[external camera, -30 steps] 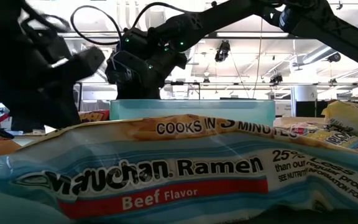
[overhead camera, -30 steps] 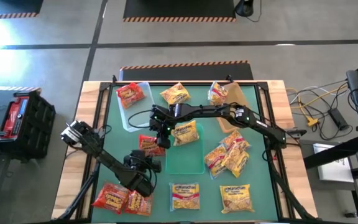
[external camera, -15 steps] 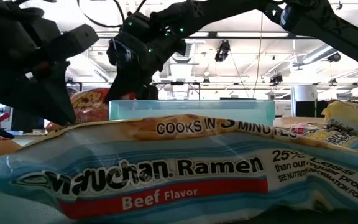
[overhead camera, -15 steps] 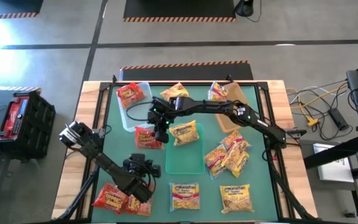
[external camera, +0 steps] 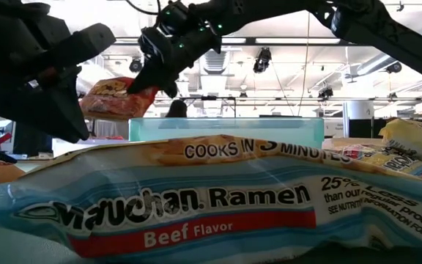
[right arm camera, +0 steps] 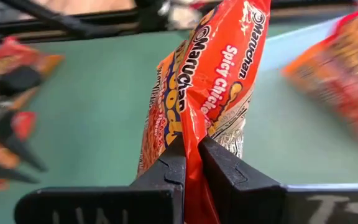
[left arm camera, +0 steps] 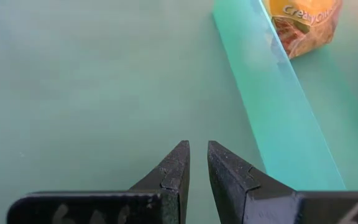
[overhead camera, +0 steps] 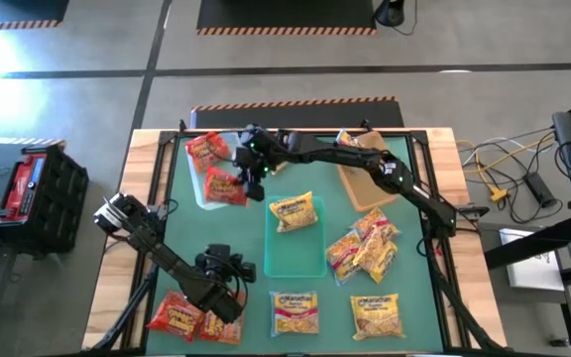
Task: Sort Maruchan noodles
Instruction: Put the orange noodle pack into the transparent bin
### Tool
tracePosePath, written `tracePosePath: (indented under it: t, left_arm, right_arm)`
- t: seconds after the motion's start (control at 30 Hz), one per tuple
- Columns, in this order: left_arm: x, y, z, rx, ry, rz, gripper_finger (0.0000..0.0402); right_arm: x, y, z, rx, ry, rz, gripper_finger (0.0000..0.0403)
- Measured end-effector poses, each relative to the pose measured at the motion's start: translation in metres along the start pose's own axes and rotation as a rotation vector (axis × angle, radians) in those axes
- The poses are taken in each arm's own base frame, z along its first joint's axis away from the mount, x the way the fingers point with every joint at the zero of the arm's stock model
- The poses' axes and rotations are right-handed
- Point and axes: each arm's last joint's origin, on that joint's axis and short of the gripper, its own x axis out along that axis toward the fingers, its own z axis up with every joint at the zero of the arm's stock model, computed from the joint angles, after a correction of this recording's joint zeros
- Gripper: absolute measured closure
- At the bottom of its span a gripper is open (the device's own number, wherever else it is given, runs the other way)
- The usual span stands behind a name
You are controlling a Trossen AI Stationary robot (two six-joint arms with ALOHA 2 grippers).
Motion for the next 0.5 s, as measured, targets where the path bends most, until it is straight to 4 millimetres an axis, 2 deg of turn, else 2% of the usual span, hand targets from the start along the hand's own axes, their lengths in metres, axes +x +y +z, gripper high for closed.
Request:
tracePosePath:
  t: [0.17,0.37,0.5]
  left_arm:
    - [0.004,0.002,0.007,0.011,-0.021,0.058,0.0361]
    - [0.012,0.003,0.021,0.026,-0.066,0.139,0.0361]
    - [0.015,0.005,0.033,0.043,-0.097,0.189,0.0361]
  right_arm:
    - [-0.006,-0.016,0.01,-0.11,-0.112,-0.096,0.0381]
    - [-0.011,-0.027,0.023,-0.38,-0.234,-0.22,0.0381]
    - [-0.005,-0.031,0.021,-0.455,-0.237,-0.235,0.0381]
